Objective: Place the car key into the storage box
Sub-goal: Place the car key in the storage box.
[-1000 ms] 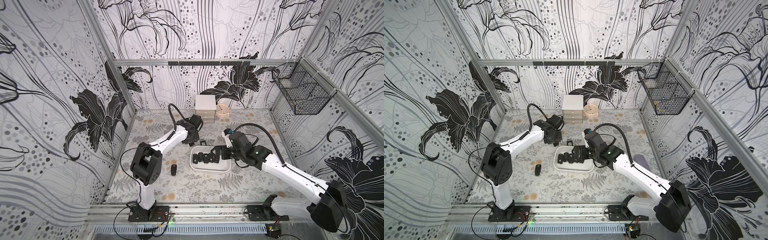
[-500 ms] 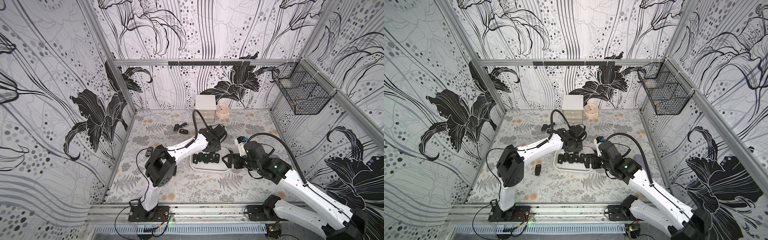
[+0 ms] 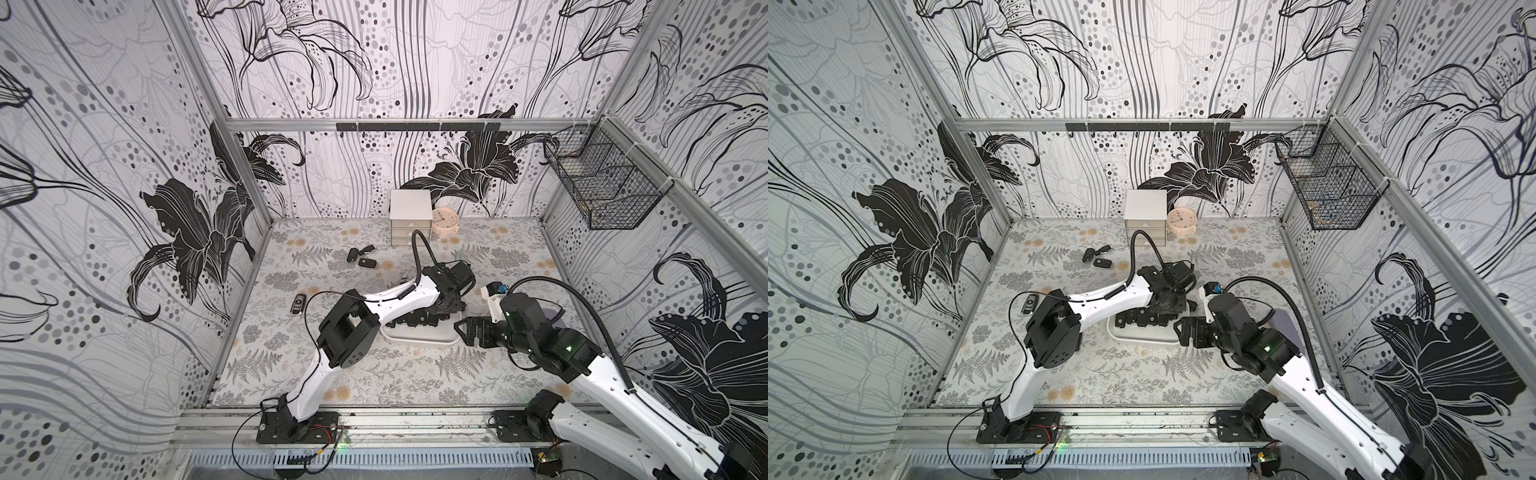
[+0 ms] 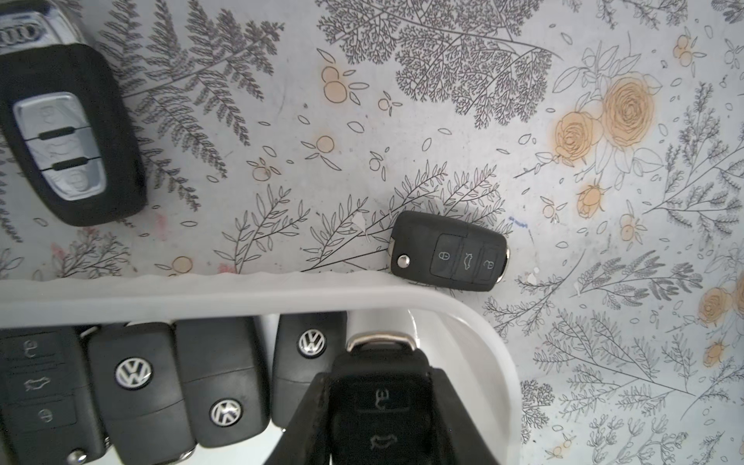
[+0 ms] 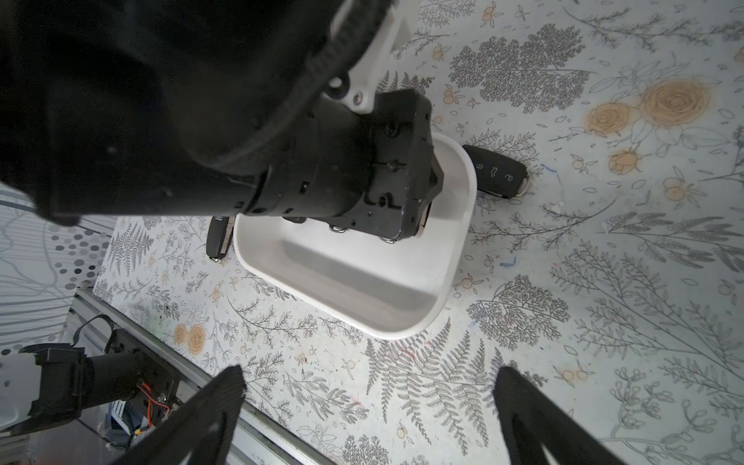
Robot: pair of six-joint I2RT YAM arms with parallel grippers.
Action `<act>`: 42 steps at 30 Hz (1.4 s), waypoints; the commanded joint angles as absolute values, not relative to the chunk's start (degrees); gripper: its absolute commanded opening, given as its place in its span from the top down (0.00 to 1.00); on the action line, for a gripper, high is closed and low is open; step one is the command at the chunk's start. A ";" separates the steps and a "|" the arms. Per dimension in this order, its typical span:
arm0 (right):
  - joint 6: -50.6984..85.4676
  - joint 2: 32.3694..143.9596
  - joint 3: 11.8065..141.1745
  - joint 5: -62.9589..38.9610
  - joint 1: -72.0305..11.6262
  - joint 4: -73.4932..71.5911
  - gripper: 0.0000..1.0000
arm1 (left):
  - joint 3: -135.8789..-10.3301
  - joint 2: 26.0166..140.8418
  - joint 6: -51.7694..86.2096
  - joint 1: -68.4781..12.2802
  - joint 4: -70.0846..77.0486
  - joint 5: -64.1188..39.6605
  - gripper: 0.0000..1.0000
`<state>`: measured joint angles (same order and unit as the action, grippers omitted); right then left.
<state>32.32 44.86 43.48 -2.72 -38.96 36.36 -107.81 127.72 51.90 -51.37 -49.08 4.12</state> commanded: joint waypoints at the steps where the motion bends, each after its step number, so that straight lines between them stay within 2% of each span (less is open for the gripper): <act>1: 33.52 43.86 42.48 -1.42 -38.69 38.51 0.00 | -110.53 129.79 51.58 -51.67 -47.78 3.31 0.68; 18: 33.99 43.17 42.30 -0.70 -38.67 38.63 0.00 | -113.71 134.47 50.45 -51.68 -51.23 6.24 0.64; 24: 34.01 43.40 42.24 -0.70 -38.72 38.50 0.00 | -113.73 134.06 50.25 -51.65 -50.71 6.07 0.56; 29: 33.96 43.41 42.10 -0.75 -38.71 38.36 0.00 | -113.36 132.75 50.71 -51.68 -50.27 5.89 0.49; 42: 33.85 43.89 42.76 -0.18 -38.67 37.64 0.00 | -108.42 123.24 52.55 -51.58 -48.88 8.44 0.49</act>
